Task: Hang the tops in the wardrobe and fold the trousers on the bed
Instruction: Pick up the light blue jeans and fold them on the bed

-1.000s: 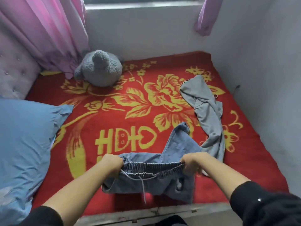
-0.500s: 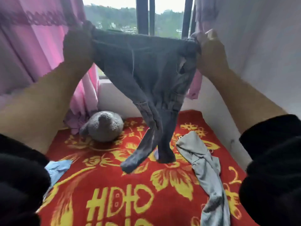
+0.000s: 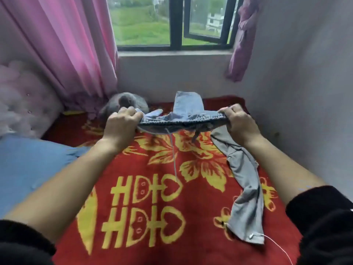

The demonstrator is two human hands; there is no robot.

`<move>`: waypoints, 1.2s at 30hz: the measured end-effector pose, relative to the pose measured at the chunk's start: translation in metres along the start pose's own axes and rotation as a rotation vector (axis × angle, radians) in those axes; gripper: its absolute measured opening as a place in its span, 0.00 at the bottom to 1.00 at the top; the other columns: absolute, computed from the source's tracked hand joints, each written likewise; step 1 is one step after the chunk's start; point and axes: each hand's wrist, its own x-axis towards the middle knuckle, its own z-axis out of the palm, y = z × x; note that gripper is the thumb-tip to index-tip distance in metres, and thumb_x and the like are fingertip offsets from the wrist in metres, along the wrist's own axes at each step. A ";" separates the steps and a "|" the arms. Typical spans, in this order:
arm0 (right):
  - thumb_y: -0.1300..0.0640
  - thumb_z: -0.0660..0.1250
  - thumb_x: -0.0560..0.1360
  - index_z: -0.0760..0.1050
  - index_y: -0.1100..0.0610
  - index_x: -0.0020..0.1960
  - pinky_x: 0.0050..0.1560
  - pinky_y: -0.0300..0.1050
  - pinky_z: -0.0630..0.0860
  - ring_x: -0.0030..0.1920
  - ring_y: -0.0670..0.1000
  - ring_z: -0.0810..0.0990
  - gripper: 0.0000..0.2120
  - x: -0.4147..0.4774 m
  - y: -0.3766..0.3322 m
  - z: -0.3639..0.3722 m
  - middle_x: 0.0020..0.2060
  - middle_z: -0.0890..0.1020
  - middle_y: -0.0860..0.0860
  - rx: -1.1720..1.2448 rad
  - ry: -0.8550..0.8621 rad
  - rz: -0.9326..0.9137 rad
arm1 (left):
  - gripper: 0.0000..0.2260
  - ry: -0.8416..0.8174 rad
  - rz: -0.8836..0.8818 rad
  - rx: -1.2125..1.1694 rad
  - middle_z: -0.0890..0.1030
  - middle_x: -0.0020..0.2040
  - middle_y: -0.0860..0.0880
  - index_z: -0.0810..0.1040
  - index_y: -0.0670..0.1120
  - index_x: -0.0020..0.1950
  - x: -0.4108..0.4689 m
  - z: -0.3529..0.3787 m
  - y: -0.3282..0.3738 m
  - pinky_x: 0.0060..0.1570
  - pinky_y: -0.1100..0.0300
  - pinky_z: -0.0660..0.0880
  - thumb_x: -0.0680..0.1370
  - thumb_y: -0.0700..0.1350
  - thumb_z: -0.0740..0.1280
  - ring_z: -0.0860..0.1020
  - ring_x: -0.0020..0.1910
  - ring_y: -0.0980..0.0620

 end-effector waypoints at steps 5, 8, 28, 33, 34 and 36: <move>0.57 0.62 0.79 0.76 0.53 0.63 0.48 0.55 0.77 0.53 0.64 0.79 0.14 -0.118 0.015 0.145 0.55 0.75 0.58 -0.064 -0.446 0.070 | 0.14 -0.696 -0.045 0.076 0.83 0.47 0.48 0.73 0.51 0.57 -0.153 0.103 0.054 0.41 0.57 0.70 0.74 0.38 0.63 0.83 0.48 0.45; 0.59 0.61 0.78 0.74 0.51 0.64 0.49 0.53 0.77 0.57 0.60 0.78 0.15 -0.195 0.020 0.209 0.55 0.74 0.56 -0.096 -0.649 0.086 | 0.17 -0.987 -0.039 0.069 0.82 0.54 0.47 0.67 0.50 0.66 -0.231 0.144 0.089 0.40 0.56 0.68 0.78 0.38 0.59 0.82 0.54 0.45; 0.61 0.66 0.75 0.65 0.52 0.73 0.46 0.53 0.74 0.60 0.61 0.72 0.28 -0.492 0.046 0.353 0.63 0.70 0.58 -0.200 -1.252 0.158 | 0.25 -1.700 -0.170 -0.076 0.57 0.76 0.38 0.57 0.43 0.74 -0.505 0.254 0.230 0.65 0.40 0.66 0.78 0.36 0.58 0.53 0.76 0.37; 0.62 0.59 0.77 0.57 0.50 0.79 0.71 0.56 0.67 0.76 0.58 0.58 0.32 -0.499 0.068 0.368 0.77 0.61 0.55 0.038 -1.476 0.251 | 0.22 -1.635 -0.328 -0.036 0.60 0.71 0.37 0.65 0.43 0.71 -0.509 0.265 0.248 0.67 0.39 0.62 0.77 0.43 0.62 0.58 0.72 0.37; 0.61 0.59 0.77 0.63 0.51 0.77 0.69 0.56 0.68 0.74 0.58 0.63 0.28 -0.494 0.074 0.369 0.74 0.67 0.56 0.075 -1.420 0.258 | 0.18 -1.448 -0.387 -0.028 0.65 0.65 0.38 0.69 0.43 0.64 -0.504 0.266 0.252 0.62 0.43 0.65 0.74 0.43 0.65 0.64 0.66 0.38; 0.59 0.60 0.78 0.74 0.52 0.69 0.64 0.54 0.73 0.66 0.60 0.73 0.20 -0.477 0.087 0.372 0.65 0.77 0.57 0.134 -1.265 0.343 | 0.15 -1.174 -0.505 -0.078 0.69 0.60 0.38 0.71 0.43 0.56 -0.488 0.271 0.267 0.55 0.45 0.65 0.71 0.41 0.67 0.68 0.58 0.38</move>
